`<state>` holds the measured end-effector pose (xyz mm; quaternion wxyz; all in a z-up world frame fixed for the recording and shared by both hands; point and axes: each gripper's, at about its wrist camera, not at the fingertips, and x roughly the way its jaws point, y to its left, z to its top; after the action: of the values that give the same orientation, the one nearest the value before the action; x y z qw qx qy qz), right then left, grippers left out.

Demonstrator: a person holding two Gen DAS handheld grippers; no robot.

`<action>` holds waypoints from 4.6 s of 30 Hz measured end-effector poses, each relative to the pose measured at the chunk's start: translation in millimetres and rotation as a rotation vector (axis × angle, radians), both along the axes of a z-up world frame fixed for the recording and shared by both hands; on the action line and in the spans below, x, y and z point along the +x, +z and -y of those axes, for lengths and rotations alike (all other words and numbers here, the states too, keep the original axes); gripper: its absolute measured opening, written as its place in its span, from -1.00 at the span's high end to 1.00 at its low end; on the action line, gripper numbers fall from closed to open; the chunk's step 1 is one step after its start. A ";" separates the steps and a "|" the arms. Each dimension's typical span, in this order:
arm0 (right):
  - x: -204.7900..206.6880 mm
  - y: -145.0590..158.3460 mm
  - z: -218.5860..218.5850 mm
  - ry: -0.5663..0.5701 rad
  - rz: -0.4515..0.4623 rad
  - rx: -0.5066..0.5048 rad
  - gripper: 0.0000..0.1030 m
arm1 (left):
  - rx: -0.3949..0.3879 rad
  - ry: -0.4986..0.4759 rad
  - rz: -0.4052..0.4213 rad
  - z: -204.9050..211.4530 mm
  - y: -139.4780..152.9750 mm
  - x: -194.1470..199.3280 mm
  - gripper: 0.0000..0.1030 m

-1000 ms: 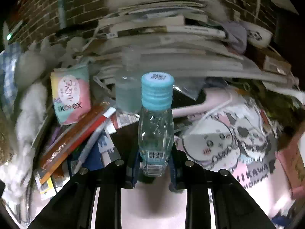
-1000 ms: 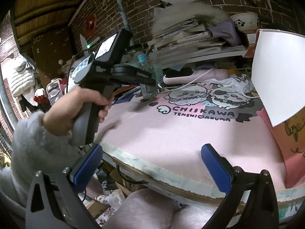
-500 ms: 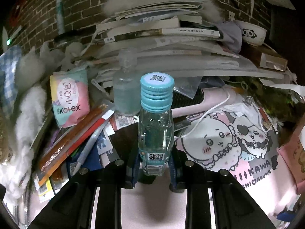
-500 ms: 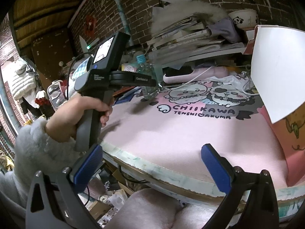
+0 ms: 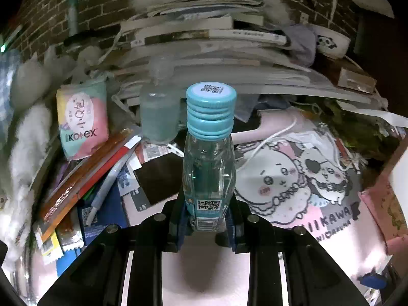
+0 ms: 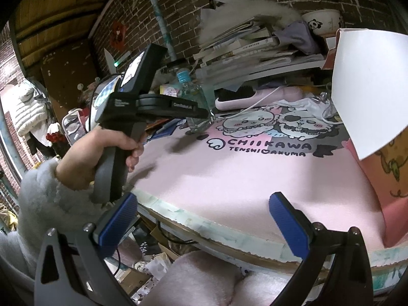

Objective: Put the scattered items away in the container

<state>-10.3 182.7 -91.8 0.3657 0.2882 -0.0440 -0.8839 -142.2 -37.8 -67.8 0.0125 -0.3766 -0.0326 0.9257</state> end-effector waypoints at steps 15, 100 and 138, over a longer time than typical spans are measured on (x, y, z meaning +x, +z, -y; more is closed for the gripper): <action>-1.6 0.9 -9.9 -0.062 -0.026 -0.007 -1.00 | 0.071 -0.218 -0.090 -59.7 71.6 28.9 0.60; 6.0 -1.5 -70.0 -0.129 0.045 -0.136 -1.00 | 0.006 -0.662 0.056 -250.2 113.0 32.5 -0.43; 16.4 107.8 10.1 -0.068 -0.078 0.045 -0.99 | -0.019 0.103 -0.340 -54.6 152.5 161.9 -0.98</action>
<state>6.1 172.5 16.0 0.3303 0.2598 -0.0196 -0.9072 19.7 16.8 84.7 -0.0331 -0.2125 -0.0407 0.9757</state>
